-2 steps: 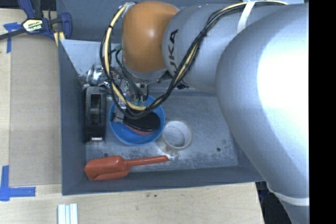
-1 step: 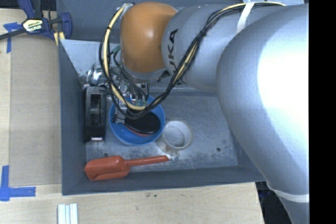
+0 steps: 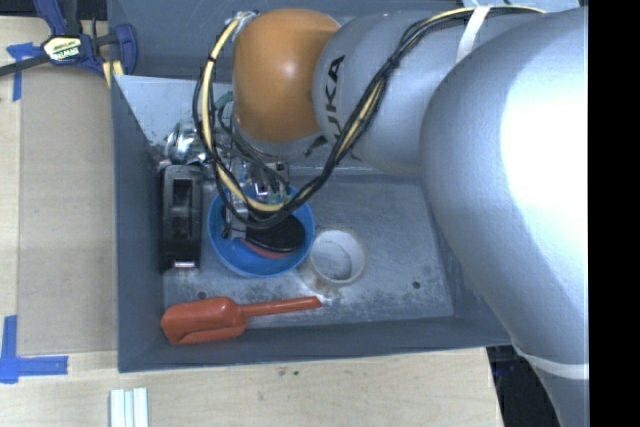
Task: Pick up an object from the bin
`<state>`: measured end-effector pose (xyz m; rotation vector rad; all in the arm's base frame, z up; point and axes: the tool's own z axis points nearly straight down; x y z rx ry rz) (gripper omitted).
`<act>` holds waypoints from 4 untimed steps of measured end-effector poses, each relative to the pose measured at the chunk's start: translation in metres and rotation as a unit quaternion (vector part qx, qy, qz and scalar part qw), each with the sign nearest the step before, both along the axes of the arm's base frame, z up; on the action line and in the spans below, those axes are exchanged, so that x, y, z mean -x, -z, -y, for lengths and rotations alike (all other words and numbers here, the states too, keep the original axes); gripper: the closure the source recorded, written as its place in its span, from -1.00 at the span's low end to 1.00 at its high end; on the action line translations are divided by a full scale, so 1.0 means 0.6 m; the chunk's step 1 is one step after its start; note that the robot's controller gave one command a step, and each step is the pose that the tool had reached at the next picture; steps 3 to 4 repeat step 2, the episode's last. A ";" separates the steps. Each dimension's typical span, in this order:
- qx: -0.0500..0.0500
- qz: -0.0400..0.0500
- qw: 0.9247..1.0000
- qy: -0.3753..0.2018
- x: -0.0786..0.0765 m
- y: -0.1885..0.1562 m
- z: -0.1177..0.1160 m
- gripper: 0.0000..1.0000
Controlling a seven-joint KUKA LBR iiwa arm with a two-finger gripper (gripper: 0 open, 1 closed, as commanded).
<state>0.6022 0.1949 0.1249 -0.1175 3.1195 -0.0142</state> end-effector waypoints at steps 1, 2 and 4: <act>-0.006 0.014 0.999 -0.034 -0.040 0.064 0.048 1.00; -0.006 0.014 0.999 -0.034 -0.040 0.064 0.048 1.00; -0.006 0.014 0.999 -0.034 -0.040 0.064 0.048 1.00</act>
Offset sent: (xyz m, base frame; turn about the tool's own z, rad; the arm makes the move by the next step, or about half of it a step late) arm 0.0000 0.0000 0.0000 0.0000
